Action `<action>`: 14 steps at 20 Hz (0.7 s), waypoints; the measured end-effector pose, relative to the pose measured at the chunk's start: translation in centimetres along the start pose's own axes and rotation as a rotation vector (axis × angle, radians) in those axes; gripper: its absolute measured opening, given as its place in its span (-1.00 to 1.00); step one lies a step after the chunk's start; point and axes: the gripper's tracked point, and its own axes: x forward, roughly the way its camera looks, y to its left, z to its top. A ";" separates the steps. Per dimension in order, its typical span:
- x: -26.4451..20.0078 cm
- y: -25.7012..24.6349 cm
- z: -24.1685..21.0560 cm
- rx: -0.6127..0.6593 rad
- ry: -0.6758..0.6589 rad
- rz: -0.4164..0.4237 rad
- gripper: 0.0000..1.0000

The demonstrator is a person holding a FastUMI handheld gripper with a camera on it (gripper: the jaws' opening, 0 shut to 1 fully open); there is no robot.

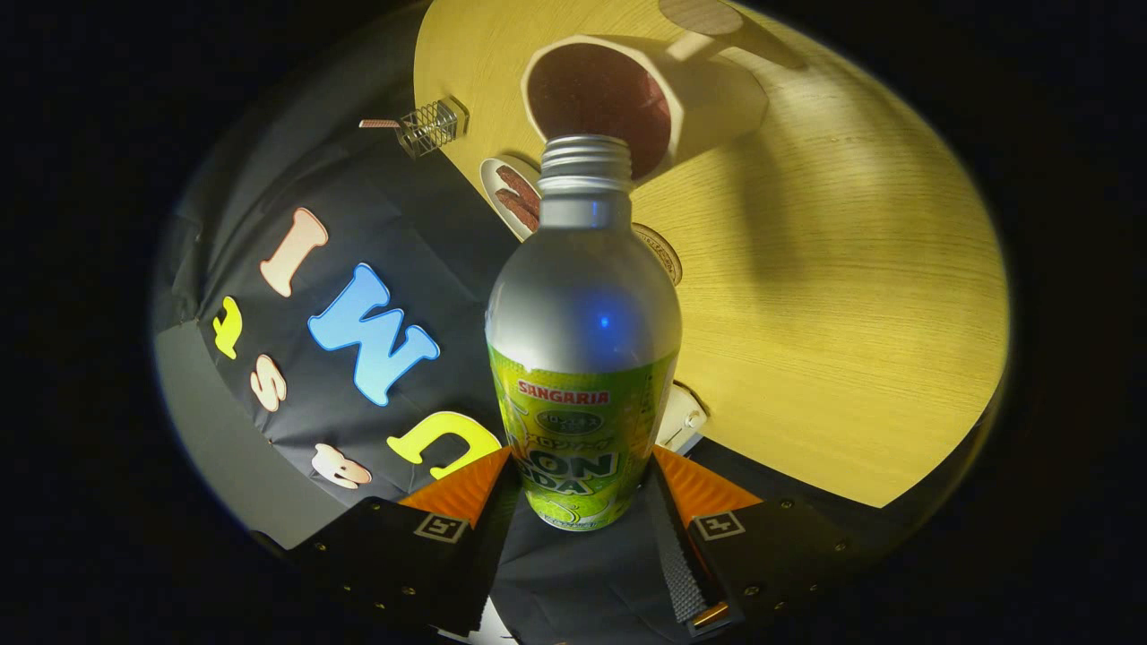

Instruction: Take the bottle from table, then pour the juice into the cup, finally place the bottle on the coaster

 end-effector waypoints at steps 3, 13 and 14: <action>0.0 0.0 -0.5 0.000 0.010 -0.008 0.52; 0.0 -1.0 -0.7 -0.064 0.014 -0.038 0.52; 0.0 -1.4 -0.5 -0.091 0.006 -0.051 0.52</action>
